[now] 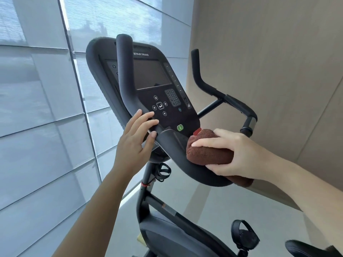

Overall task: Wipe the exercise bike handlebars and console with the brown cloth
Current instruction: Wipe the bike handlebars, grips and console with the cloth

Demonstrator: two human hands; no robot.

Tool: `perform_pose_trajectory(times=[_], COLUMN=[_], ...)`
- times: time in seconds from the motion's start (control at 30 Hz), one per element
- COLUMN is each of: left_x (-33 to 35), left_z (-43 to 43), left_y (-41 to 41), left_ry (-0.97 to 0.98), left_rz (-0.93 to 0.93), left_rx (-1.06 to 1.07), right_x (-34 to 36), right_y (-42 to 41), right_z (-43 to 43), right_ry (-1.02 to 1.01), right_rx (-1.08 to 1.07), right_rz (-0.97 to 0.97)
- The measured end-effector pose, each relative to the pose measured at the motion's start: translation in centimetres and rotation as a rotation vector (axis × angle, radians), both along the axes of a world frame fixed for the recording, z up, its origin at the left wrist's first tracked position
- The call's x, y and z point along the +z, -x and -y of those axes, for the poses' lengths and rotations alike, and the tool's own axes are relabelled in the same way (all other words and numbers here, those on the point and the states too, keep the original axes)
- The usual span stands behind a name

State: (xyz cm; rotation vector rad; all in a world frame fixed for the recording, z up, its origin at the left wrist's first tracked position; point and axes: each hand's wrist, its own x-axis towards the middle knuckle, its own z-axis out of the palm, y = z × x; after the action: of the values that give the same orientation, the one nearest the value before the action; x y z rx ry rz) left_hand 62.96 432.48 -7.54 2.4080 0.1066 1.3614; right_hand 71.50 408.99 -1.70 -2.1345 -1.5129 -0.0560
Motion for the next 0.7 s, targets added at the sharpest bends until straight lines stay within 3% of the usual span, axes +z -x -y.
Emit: perform_pose_trajectory(times=[0.17,0.33,0.7], left_x=[0.6,-1.0,0.4], left_z=[0.2,2.8,2.7], left_y=[0.3,-0.4,-1.0], left_ry=[0.059,0.292,0.208], left_rz=[0.004,0.057,0.071], left_rx=[-0.018,-0.163,-0.043], right_x=[1.3,-0.2,-0.1], right_y=[-2.1,-3.4,-5.1], right_z=[-3.5,-4.6,-1.0], right_ry=[-0.225,-0.109,-0.049], right_rx=[0.029,0.185,0.298], right_rz=[-0.16,-0.508,-0.166])
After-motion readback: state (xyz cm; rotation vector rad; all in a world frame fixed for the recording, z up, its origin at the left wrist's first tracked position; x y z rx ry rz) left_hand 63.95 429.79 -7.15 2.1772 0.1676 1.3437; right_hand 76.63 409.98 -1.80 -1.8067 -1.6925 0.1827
